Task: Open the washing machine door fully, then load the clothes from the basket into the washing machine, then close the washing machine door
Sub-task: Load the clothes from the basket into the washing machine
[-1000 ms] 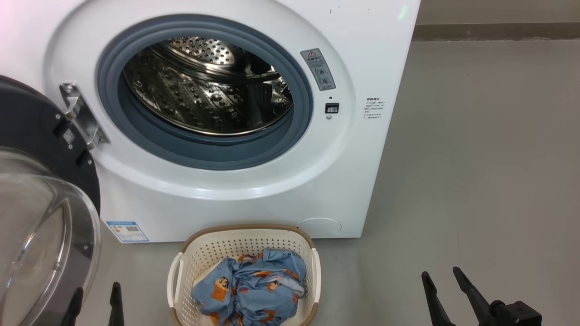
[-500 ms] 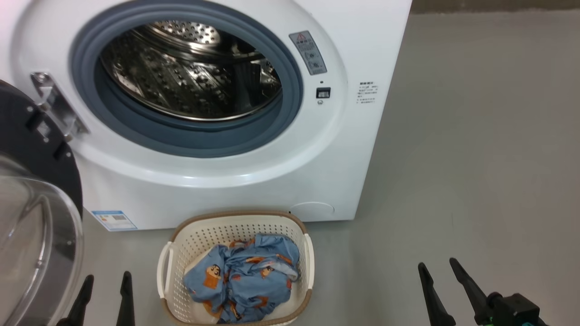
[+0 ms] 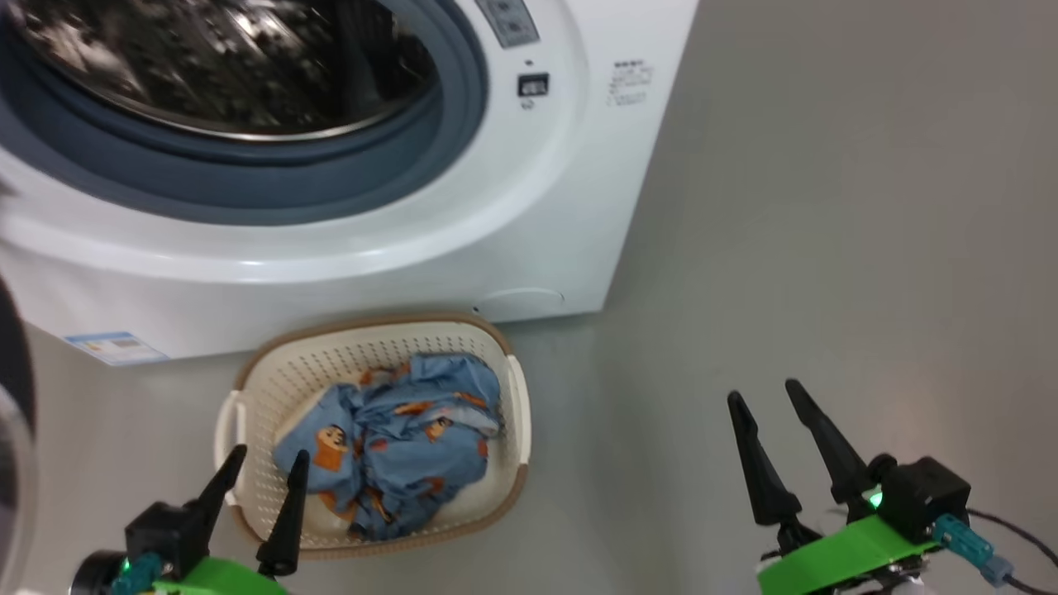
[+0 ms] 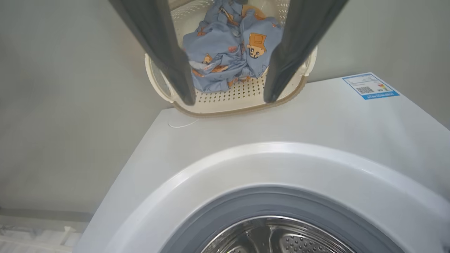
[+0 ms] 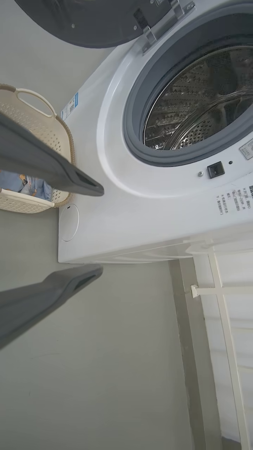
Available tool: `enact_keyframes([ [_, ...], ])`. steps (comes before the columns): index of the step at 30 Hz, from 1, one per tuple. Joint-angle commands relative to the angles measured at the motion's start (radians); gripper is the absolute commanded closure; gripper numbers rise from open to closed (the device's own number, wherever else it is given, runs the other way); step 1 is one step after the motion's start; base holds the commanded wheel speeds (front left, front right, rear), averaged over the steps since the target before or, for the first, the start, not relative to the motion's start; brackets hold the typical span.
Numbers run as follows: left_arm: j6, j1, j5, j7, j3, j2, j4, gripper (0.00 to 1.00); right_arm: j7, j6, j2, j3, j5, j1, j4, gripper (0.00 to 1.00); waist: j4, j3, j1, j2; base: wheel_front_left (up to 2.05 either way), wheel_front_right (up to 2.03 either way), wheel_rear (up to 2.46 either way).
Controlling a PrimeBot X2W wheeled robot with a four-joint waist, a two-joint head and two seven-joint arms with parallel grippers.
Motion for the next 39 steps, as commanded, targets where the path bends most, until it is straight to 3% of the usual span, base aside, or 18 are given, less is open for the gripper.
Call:
enact_keyframes([
  [1, -0.002, -0.045, -0.013, -0.005, 0.016, 0.038, 0.006, 0.0, -0.012, 0.002, -0.003, 0.033, 0.017, -0.03, -0.029, 0.0, -0.088, 0.115, 0.0, 0.0, 0.0, 0.0, 0.0],
  [19, -0.002, -0.417, -0.121, 0.111, -0.177, 0.268, 0.347, 0.0, -0.012, 0.002, -0.003, 0.167, 0.131, -0.163, -0.09, 0.0, -0.262, 0.471, 0.0, 0.0, 0.0, 0.0, 0.0],
  [28, 0.007, -0.556, -0.124, 0.222, -0.187, 0.312, 0.467, 0.0, -0.012, 0.002, -0.003, 0.198, 0.176, -0.195, -0.115, 0.0, -0.308, 0.564, 0.0, 0.0, 0.0, 0.0, 0.0],
  [39, 0.054, -0.642, -0.088, 0.281, -0.2, 0.366, 0.519, 0.0, -0.012, 0.002, -0.003, 0.227, 0.207, -0.203, -0.127, 0.0, -0.338, 0.607, 0.0, 0.0, 0.0, 0.0, 0.0],
])
